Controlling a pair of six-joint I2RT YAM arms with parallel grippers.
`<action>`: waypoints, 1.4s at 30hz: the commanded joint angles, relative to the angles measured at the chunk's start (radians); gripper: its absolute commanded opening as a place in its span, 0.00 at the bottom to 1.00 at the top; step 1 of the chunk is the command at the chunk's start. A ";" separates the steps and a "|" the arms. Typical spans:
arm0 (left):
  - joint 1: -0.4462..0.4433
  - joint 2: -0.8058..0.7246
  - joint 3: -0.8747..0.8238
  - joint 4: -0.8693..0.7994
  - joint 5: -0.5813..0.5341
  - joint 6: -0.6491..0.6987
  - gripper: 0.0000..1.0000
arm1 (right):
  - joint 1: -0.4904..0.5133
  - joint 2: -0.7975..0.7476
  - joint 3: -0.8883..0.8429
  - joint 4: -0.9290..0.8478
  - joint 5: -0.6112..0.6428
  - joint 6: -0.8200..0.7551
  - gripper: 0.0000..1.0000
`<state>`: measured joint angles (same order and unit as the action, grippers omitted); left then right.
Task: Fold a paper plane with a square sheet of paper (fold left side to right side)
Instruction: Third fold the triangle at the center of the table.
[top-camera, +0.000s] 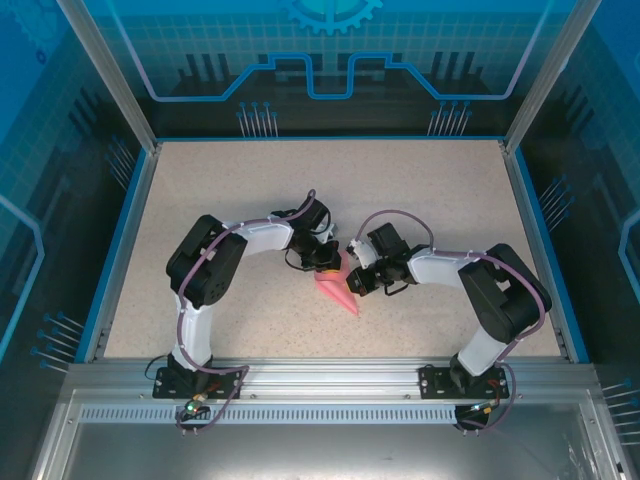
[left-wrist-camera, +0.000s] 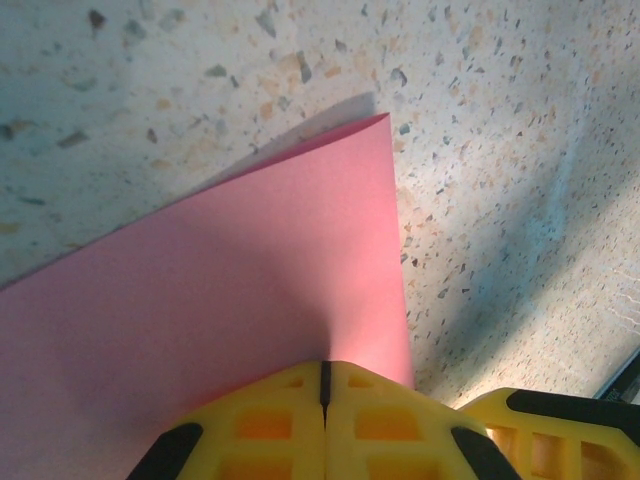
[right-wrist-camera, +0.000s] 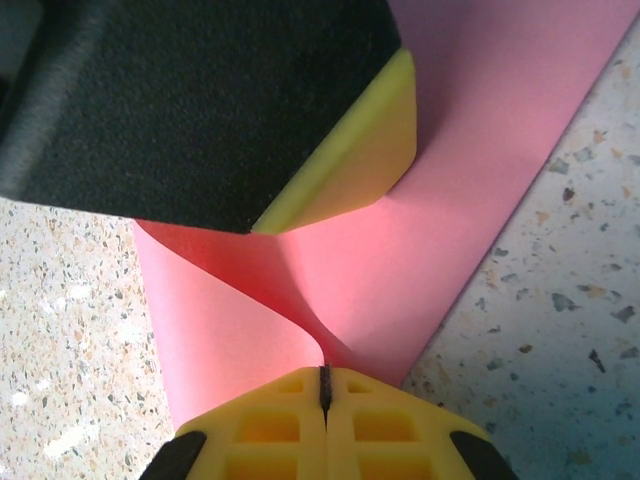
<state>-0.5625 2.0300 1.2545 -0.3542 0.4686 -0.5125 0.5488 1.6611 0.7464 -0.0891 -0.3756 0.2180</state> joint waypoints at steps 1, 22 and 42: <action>-0.014 0.042 -0.009 -0.059 -0.021 0.030 0.06 | -0.017 0.019 0.023 -0.023 -0.004 0.006 0.00; -0.019 0.014 0.019 -0.086 -0.021 0.043 0.09 | -0.016 0.061 0.036 -0.089 0.022 -0.013 0.00; -0.020 0.047 0.017 -0.080 -0.026 0.037 0.09 | -0.016 0.027 0.060 -0.091 -0.010 -0.006 0.00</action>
<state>-0.5678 2.0377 1.2720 -0.3805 0.4610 -0.4938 0.5472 1.6756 0.7811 -0.1608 -0.3752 0.2173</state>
